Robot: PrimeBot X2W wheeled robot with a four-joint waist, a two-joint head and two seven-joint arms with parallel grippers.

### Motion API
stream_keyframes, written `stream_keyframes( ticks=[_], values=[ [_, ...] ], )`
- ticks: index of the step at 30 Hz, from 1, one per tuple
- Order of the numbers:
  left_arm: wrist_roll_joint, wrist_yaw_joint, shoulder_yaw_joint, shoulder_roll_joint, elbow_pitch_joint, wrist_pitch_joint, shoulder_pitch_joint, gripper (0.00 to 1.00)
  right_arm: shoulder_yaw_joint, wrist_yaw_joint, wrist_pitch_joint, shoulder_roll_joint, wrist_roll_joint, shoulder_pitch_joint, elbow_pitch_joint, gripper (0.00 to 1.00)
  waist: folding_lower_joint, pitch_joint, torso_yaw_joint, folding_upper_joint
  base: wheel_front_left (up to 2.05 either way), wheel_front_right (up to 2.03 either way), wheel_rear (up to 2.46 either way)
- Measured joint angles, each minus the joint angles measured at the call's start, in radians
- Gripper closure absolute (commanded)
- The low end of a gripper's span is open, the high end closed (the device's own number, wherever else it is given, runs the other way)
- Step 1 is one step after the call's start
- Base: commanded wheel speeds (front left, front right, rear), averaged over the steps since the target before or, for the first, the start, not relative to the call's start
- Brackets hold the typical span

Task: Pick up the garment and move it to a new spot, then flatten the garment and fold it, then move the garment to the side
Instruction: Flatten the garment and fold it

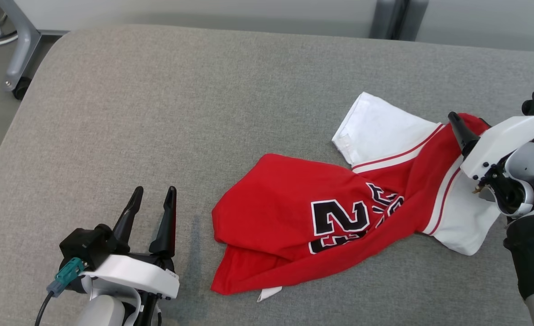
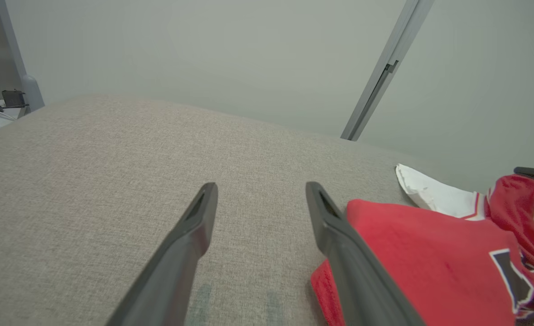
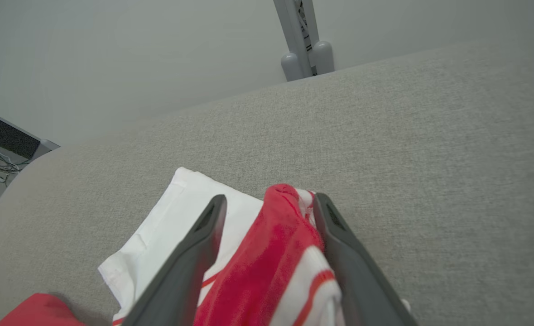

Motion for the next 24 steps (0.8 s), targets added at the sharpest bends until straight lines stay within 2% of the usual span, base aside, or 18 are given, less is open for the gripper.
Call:
stream_keyframes(
  ticks=[5, 10, 14, 18, 24],
  values=[
    [0.001, 0.000, 0.009, 0.003, 0.003, -0.002, 0.009, 0.00, 0.036, 0.000, -0.090, -0.022, 0.025, 0.000, 0.011, 0.00, 0.0000, -0.033, -0.020, 0.0000, 0.00, 0.00, 0.00],
    [0.003, 0.002, 0.013, 0.012, -0.005, -0.003, 0.022, 0.00, 0.086, 0.000, -0.170, -0.045, 0.070, 0.030, -0.053, 0.00, 0.0000, -0.066, -0.059, 0.0000, 0.00, 0.00, 0.00],
    [0.003, 0.007, 0.011, 0.017, -0.013, -0.003, 0.033, 0.00, 0.084, 0.000, -0.223, -0.084, 0.091, 0.086, -0.107, 0.00, 0.0000, -0.088, -0.085, 0.0000, 0.00, 0.00, 0.00],
    [0.003, 0.008, 0.008, 0.019, -0.022, -0.002, 0.038, 0.00, 0.084, 0.000, -0.228, -0.102, 0.093, 0.182, -0.123, 0.00, 0.0000, -0.094, -0.096, 0.0000, 0.00, 0.00, 0.00],
    [0.000, 0.008, 0.004, 0.020, -0.026, 0.000, 0.041, 0.00, 0.081, 0.000, -0.206, -0.087, 0.085, 0.285, -0.095, 0.00, 0.0000, -0.078, -0.090, 0.0000, 0.00, 0.00, 0.00]
  ],
)
